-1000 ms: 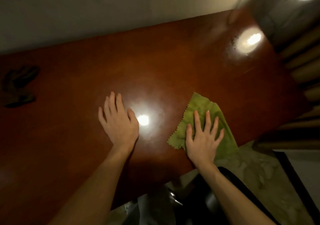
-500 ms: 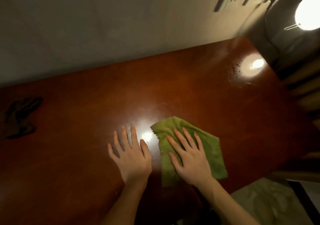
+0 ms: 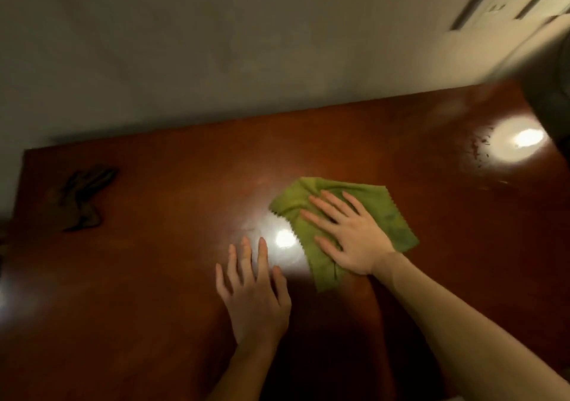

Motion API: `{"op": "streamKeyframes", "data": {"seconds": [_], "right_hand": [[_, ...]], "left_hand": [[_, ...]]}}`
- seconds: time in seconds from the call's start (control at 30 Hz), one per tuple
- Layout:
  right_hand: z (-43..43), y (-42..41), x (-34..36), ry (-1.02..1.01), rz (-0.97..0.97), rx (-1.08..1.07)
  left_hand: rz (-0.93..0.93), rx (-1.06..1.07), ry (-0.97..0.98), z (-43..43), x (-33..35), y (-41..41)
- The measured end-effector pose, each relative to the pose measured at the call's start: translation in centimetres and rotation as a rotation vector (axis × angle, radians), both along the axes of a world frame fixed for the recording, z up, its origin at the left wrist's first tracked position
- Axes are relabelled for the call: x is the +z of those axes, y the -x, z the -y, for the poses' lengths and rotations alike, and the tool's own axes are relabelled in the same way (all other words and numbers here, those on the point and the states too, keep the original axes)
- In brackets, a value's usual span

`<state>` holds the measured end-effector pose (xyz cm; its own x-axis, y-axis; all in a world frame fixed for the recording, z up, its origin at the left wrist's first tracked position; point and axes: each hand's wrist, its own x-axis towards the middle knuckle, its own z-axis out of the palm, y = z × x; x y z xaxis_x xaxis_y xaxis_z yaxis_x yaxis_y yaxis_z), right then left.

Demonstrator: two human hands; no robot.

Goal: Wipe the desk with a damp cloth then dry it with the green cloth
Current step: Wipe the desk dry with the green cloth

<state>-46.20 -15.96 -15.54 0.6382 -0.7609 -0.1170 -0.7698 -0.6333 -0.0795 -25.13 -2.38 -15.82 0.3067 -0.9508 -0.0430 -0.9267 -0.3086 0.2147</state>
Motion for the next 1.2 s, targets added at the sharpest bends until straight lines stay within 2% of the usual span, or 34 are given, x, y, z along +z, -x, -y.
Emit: {"op": "streamKeyframes", "data": {"seconds": [0.07,0.17,0.2,0.23,0.33,0.37,0.4,0.43,0.53,0.57,0.6,0.63,0.73,0.77,0.8,0.83,0.9,0.93,0.97,1.1,1.2], "right_hand": [[3.0,0.2,-0.6,0.042,0.040,-0.229],[7.7,-0.1,-0.7,0.066,0.113,-0.684],[8.8,-0.3,-0.6,0.043,0.114,-0.706],[9.4,-0.4,-0.5,0.032,0.090,-0.596],[9.9,-0.1,-0.4,0.040,0.015,0.123],[10.4,-0.1,-0.3,0.033,0.017,0.216],[11.3,-0.1,-0.5,0.035,0.037,0.180],[12.1,-0.2,-0.8,0.050,0.068,0.029],[14.8,0.2,-0.7,0.034,0.159,-0.689],[15.8,0.5,-0.4,-0.001,0.176,-0.839],[16.5,0.8,-0.2,-0.034,0.172,-0.878],[16.7,1.1,-0.2,-0.029,0.144,-0.788],[15.9,3.4,-0.4,0.039,0.069,-0.046],[16.4,4.7,-0.4,0.031,0.065,0.090],[17.2,6.0,-0.7,0.037,0.078,0.081],[18.1,7.2,-1.0,0.057,0.095,-0.072],[20.0,8.6,-0.9,0.036,0.122,-0.557],[20.6,8.6,-0.8,0.011,0.122,-0.717],[20.7,8.3,-0.7,0.006,0.130,-0.772],[14.9,8.2,-0.1,-0.002,0.130,-0.456],[9.2,9.4,0.8,-0.100,0.069,-0.350]], "left_hand": [[0.021,-0.008,0.021,0.1,-0.3,-0.1],[0.113,-0.078,0.043,1.0,-0.6,-0.4],[0.130,-0.061,0.041,1.8,-0.3,-0.5],[0.143,-0.028,0.044,2.9,0.0,-0.5],[0.126,0.033,0.082,7.5,0.6,1.1],[0.107,0.055,0.103,9.1,0.5,2.0],[0.087,0.078,0.122,10.7,0.4,3.0],[0.061,0.101,0.132,12.2,0.3,4.0],[-0.029,0.171,0.119,16.1,0.4,7.1],[-0.047,0.171,0.111,17.2,0.4,8.0],[-0.063,0.163,0.107,18.4,0.3,8.8],[-0.075,0.165,0.108,19.3,0.2,9.4],[-0.052,0.216,0.135,20.5,-0.5,10.7],[-0.015,0.221,0.129,20.4,-0.6,10.9],[0.020,0.220,0.122,20.2,-0.8,11.0],[0.031,0.221,0.115,20.1,-0.8,11.0],[-0.001,0.231,0.064,20.3,-0.6,11.0],[-0.021,0.241,0.036,20.4,-0.6,11.0],[-0.032,0.248,0.024,20.5,-0.5,11.1],[-0.032,0.250,0.071,20.7,-0.1,11.3],[-0.026,0.238,0.061,20.7,0.2,11.5]]}}
